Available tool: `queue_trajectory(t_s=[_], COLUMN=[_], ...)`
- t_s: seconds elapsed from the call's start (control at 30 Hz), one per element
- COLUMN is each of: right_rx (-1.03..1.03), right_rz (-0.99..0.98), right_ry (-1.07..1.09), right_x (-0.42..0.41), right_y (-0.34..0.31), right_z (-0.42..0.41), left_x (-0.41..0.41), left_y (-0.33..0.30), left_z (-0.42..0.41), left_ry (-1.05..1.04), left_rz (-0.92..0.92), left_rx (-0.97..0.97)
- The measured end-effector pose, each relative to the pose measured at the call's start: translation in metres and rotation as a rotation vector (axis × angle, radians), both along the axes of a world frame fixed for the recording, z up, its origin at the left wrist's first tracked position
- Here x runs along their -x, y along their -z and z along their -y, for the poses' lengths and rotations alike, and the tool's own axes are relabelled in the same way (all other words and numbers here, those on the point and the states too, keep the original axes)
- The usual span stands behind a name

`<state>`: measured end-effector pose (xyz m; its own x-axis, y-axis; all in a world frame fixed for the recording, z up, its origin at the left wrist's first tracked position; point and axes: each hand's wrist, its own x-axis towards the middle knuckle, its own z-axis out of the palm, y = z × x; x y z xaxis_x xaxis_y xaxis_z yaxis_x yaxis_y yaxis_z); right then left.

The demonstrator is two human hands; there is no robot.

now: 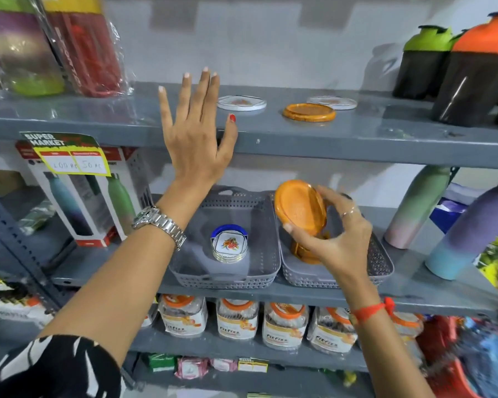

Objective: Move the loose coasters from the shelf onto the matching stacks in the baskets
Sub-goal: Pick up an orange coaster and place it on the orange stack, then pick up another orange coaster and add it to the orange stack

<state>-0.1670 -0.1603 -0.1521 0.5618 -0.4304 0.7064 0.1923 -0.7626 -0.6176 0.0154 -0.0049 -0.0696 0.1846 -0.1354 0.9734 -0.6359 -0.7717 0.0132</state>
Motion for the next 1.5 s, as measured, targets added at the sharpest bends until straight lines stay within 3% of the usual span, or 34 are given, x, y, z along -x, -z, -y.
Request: queue_trajectory(t_s=[0.17,0.27,0.43,0.83,0.9,0.97,1.13,1.23,1.33,1.5], right_rx=[-0.003,-0.009,0.128,0.117,0.075,0.069,0.289,0.318,0.346,0.311], right_rz=[-0.498,-0.672,-0.799,-1.157,-1.095,-0.864,0.115,0.476,0.434,-0.233], right_ry=[0.260,0.351,0.427,0.497,0.510,0.548,0.653,0.560,0.540,0.501], right_x=[-0.041,-0.061,-0.094,-0.102,-0.099,-0.093,-0.062,-0.041,-0.036,-0.070], right_y=[0.070,0.096,0.116,0.122,0.119,0.109,0.039,-0.030,-0.095,-0.150], right_z=[0.050,0.073,0.090,0.081,0.078,0.069,0.019,-0.004,-0.011,0.001], left_x=[-0.002,-0.005,-0.007,-0.009,-0.009,-0.009,-0.006,-0.005,-0.005,-0.003], left_y=[0.002,0.003,0.005,0.006,0.005,0.005,0.005,0.004,0.004,0.002], left_z=[0.002,0.002,0.004,0.005,0.005,0.005,0.003,0.002,0.002,0.002], left_ry=[0.018,0.006,-0.024,-0.058,-0.057,-0.048,-0.022,0.012,0.020,0.025], left_rz=[0.026,0.037,0.052,0.080,0.084,0.080,0.060,0.043,0.028,0.032], left_rx=[0.033,0.038,0.051,0.056,0.058,0.055,0.061,0.058,0.045,0.040])
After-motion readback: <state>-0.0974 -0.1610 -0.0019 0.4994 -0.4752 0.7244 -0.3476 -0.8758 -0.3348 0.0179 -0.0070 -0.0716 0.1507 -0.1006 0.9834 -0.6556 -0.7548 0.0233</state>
